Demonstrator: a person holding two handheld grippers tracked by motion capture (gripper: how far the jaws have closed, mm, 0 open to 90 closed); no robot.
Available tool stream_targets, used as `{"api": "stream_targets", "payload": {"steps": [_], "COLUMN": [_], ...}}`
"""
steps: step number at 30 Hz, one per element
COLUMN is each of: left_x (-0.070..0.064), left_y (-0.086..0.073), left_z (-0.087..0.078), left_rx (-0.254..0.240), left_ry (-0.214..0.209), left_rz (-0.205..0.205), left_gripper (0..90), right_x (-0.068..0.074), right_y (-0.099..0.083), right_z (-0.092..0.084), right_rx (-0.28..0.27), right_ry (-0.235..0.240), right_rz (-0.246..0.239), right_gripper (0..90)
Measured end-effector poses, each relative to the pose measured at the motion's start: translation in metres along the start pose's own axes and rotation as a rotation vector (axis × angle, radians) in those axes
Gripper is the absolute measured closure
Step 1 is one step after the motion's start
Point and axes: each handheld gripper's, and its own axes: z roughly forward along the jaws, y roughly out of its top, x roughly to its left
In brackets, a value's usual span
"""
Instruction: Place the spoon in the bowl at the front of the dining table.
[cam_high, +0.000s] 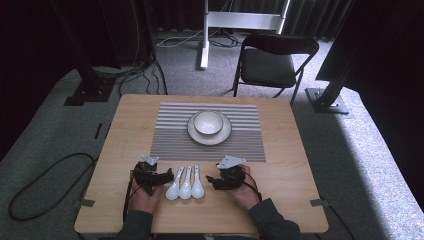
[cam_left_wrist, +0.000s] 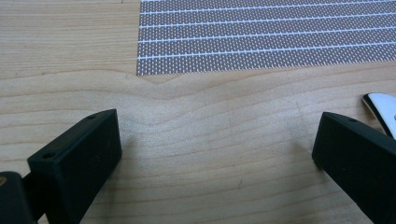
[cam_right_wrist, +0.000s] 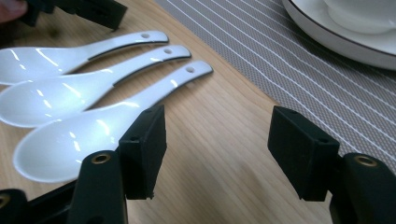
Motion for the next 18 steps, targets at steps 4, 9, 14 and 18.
{"api": "stream_targets", "payload": {"steps": [4,9,14,18], "left_x": [0.000,0.000,0.000,0.000], "left_y": [0.000,0.000,0.000,0.000], "left_z": [0.000,0.000,0.000,0.000], "left_rx": [0.000,0.000,0.000,0.000], "left_ry": [0.000,0.001,0.001,0.000], "left_rz": [0.000,-0.001,-0.001,-0.001], "left_gripper": [1.7,1.7,1.6,1.7], "right_x": [0.004,0.007,0.012,0.016], "right_y": [0.002,0.003,0.004,0.005], "right_z": [0.001,0.003,0.007,0.009], "right_rx": [-0.009,-0.010,-0.009,-0.005], "right_ry": [0.004,0.001,0.011,0.017], "right_rz": [-0.003,-0.006,-0.008,-0.006], "right_gripper": [37.8,40.6,41.6,41.1]}}
